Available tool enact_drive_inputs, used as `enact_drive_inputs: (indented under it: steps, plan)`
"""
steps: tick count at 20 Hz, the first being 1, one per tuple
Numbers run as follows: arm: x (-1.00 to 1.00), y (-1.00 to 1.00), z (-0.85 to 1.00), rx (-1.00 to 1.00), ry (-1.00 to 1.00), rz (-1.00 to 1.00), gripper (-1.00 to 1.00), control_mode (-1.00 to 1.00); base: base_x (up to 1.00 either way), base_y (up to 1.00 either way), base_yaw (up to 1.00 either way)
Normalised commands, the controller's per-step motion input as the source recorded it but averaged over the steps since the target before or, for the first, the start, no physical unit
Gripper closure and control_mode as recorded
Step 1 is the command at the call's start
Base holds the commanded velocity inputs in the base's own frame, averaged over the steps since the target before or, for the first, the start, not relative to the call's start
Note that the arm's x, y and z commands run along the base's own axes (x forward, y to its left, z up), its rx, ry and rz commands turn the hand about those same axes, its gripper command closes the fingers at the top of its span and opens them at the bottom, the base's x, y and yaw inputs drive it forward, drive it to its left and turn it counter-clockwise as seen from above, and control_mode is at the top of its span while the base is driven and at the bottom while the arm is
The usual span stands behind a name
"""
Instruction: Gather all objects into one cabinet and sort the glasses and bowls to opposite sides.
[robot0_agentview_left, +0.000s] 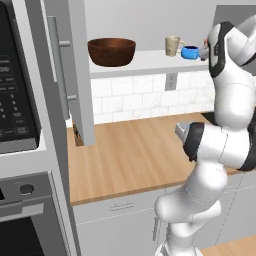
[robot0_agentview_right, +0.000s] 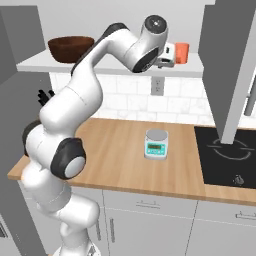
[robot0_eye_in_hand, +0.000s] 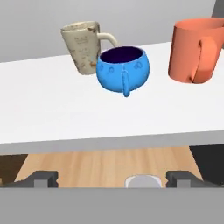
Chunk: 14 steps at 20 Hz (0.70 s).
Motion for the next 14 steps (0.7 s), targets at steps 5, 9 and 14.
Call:
enact_drive_inputs:
  steps: [5, 9, 14]
  plan:
    - [-1.0, 0.51, -0.12, -0.03, -0.11, 0.0, -1.0, -1.0, 0.0, 0.0, 0.0]
    - [-1.0, 0.62, -0.13, -0.05, 0.0, 0.0, -1.0, -1.0, 0.0, 0.0, 0.0]
    - [-1.0, 0.48, -0.32, -0.02, 0.0, -0.05, -1.0, -1.0, 0.0, 0.0, 0.0]
